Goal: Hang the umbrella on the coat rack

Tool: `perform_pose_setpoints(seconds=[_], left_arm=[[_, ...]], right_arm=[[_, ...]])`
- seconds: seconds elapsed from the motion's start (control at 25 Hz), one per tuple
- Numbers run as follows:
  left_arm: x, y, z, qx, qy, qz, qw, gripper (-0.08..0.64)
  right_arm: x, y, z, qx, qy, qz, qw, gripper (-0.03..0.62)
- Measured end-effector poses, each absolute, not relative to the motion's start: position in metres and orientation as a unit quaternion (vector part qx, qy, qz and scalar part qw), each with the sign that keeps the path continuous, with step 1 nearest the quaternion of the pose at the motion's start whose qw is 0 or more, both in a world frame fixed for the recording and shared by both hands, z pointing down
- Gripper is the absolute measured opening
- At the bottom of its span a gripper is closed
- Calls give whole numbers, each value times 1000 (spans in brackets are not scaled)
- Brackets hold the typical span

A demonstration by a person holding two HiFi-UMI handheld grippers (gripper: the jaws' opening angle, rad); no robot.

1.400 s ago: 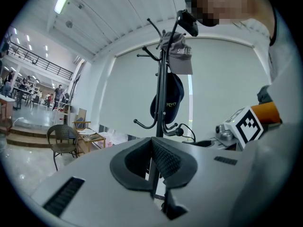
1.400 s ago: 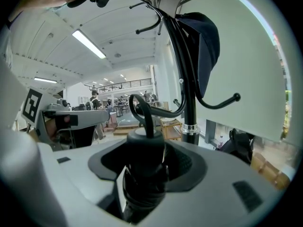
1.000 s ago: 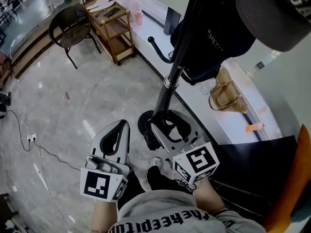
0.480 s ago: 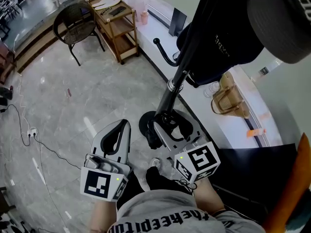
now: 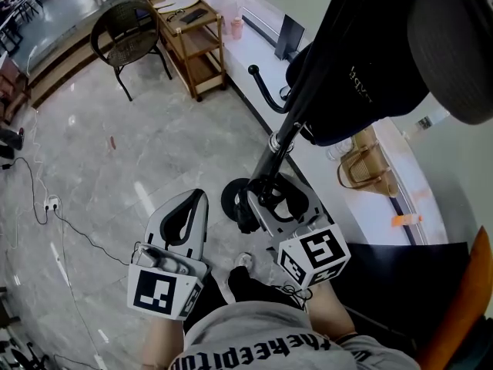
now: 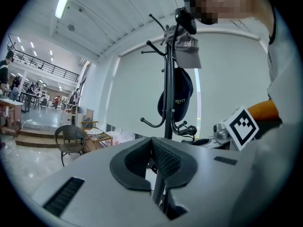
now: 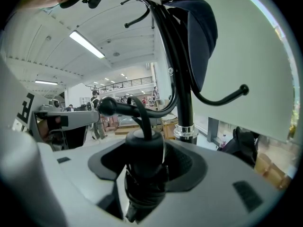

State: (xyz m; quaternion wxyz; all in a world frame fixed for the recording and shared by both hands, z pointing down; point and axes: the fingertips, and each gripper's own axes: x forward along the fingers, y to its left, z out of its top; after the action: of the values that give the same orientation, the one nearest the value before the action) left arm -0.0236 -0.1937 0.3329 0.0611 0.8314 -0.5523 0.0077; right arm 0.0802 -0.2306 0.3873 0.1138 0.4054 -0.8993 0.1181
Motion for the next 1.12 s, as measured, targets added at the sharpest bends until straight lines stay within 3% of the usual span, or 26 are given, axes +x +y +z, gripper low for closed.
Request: perform_pose_setpoints(seconds=[0.36,0.48,0.88,1.12], left_arm=[[-22,-201,333,826,-561,9,63,15],[-22,-203,333,825,-562,8,64,15],[-21,-201,334,824,-563,9,64,15],[-17,-198,333,825,-561,8,62,15]], right_arm=[[88,-244,390,412,-895,139,102,244],[92,-252,368,419,-899,105,67,195],[92,-245,385,407,-902,110,97,201],[92,-240,385,404,-903,111,99,169]])
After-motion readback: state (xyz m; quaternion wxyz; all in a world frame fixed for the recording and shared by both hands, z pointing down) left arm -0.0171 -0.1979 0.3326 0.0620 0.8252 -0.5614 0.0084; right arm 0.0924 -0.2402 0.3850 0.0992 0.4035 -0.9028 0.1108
